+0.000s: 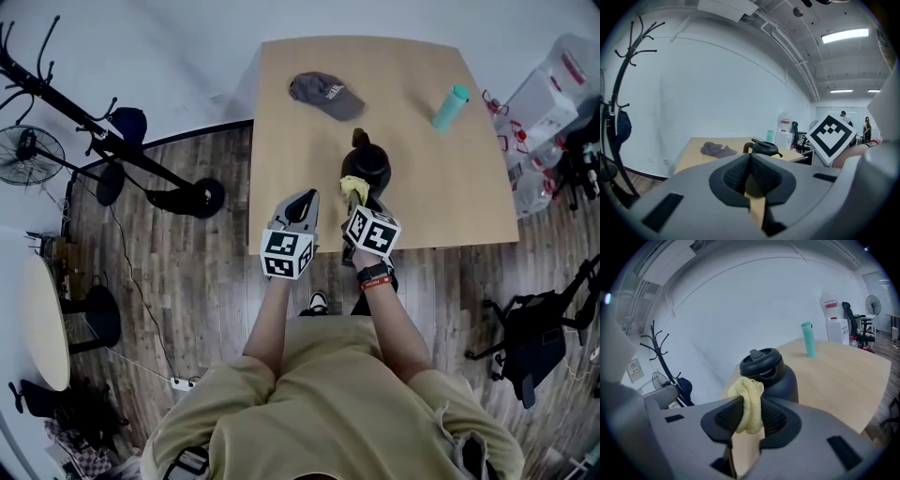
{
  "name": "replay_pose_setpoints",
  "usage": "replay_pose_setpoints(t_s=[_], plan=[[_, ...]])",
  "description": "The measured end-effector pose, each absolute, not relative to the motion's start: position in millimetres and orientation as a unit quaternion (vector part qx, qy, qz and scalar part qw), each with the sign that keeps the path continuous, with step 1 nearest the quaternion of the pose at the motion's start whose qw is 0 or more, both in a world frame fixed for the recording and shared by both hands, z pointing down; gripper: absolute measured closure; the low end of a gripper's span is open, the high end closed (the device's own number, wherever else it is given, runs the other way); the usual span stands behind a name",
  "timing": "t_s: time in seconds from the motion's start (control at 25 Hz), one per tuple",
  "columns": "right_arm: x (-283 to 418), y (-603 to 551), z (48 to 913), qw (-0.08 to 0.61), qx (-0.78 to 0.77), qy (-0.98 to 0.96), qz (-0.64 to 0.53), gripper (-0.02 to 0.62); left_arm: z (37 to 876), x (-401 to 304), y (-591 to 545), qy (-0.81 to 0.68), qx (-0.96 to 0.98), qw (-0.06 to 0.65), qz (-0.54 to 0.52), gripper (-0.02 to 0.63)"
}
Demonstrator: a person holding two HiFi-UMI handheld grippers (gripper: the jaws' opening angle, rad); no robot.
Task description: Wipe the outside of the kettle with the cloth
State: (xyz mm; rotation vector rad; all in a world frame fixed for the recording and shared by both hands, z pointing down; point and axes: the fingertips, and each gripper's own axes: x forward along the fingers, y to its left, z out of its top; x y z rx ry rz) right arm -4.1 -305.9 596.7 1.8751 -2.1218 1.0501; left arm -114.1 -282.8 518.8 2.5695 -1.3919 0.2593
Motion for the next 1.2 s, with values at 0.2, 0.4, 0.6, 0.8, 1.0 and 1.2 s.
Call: replay_pose_setpoints(t_s=[0.2, 0.4, 0.6, 0.8, 1.0, 1.2], plan=[[10, -300, 595, 0.070, 0.613, -0.710, 0.338, 0.477, 517, -96, -284, -0.468, 0.873, 0.102, 0.088, 0.582], [25, -296, 596, 0.085, 0.610, -0.717, 0.326, 0.477, 519, -83, -288, -0.469, 0.873, 0.102, 0.090, 0.583], [47, -292, 595, 0.104, 0.611, -0.723, 0.305, 0.477, 520, -69, -292, -0.470, 0.872, 0.102, 0.090, 0.581], [79, -298, 592, 0.121, 0.618, -0.726, 0.275, 0.477, 522, -55, -299, -0.473, 0.870, 0.103, 0.091, 0.581], [104, -313, 591, 0.135, 0.620, -0.729, 0.255, 0.479, 526, -37, -307, -0.475, 0.869, 0.106, 0.093, 0.581], [127, -332, 591, 0.148, 0.623, -0.731, 0.234, 0.479, 527, -27, -319, -0.488, 0.862, 0.107, 0.091, 0.581]])
